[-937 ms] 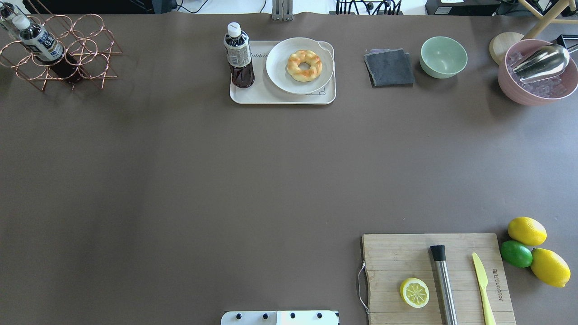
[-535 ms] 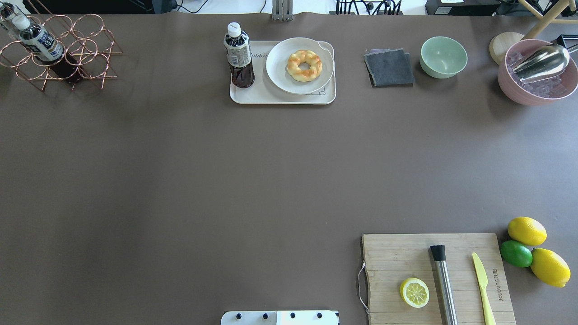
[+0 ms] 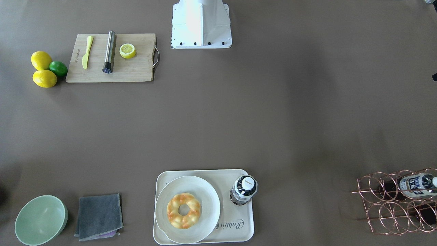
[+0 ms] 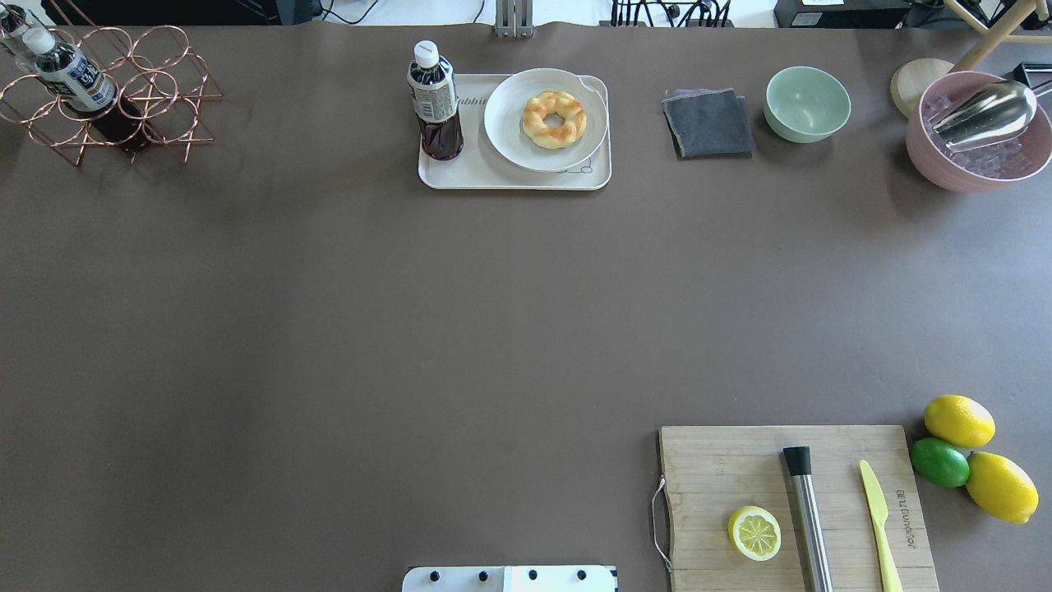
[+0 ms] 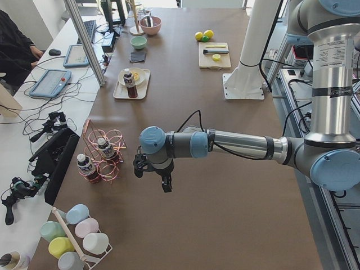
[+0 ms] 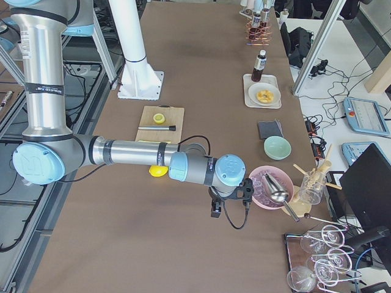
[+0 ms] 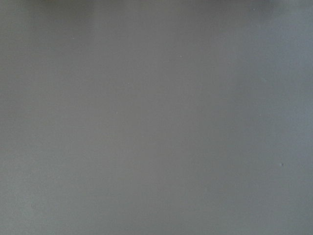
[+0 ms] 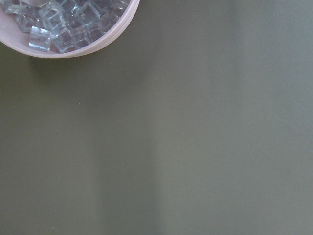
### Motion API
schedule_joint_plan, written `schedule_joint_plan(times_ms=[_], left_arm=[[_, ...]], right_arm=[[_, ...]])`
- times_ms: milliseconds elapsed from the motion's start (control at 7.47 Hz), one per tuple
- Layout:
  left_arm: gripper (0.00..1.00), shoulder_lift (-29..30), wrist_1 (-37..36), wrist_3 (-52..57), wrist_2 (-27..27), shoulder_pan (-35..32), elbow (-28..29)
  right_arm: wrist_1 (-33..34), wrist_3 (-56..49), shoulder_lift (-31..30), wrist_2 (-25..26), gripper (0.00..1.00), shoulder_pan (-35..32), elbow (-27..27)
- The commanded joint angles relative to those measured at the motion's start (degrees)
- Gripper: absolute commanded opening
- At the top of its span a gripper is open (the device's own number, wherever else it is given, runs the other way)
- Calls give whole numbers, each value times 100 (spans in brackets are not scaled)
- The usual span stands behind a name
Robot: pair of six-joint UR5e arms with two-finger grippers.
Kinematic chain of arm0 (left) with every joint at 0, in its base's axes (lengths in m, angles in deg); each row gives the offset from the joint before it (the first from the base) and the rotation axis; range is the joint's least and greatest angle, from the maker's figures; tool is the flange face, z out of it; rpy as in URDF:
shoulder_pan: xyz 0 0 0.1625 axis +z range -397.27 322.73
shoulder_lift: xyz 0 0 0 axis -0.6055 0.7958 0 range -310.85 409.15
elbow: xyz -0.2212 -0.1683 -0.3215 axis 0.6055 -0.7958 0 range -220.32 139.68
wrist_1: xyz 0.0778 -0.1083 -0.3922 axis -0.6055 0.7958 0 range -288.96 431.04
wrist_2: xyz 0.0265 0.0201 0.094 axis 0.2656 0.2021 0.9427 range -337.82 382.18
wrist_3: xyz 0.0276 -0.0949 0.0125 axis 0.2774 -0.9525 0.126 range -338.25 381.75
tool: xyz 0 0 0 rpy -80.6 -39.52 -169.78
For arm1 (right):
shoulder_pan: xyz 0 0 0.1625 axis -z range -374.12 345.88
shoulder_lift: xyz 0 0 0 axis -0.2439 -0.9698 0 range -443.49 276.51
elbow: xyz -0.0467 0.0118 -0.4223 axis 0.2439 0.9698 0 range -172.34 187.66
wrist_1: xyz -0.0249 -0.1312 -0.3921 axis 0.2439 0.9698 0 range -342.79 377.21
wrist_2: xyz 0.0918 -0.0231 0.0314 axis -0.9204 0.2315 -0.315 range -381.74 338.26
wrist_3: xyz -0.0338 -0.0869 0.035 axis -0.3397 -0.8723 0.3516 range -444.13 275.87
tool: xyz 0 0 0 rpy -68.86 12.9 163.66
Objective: Place donut on tray
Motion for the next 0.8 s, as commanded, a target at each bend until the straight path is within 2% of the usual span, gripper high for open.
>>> schedule_joint_plan(times_ms=[0, 669], left_arm=[[98, -8, 2, -1, 9, 4, 10], [98, 0, 2, -1, 18, 13, 10]], right_arm=[[-8, 1, -4, 106, 100, 0, -3], [-26, 1, -84, 98, 100, 0, -91]])
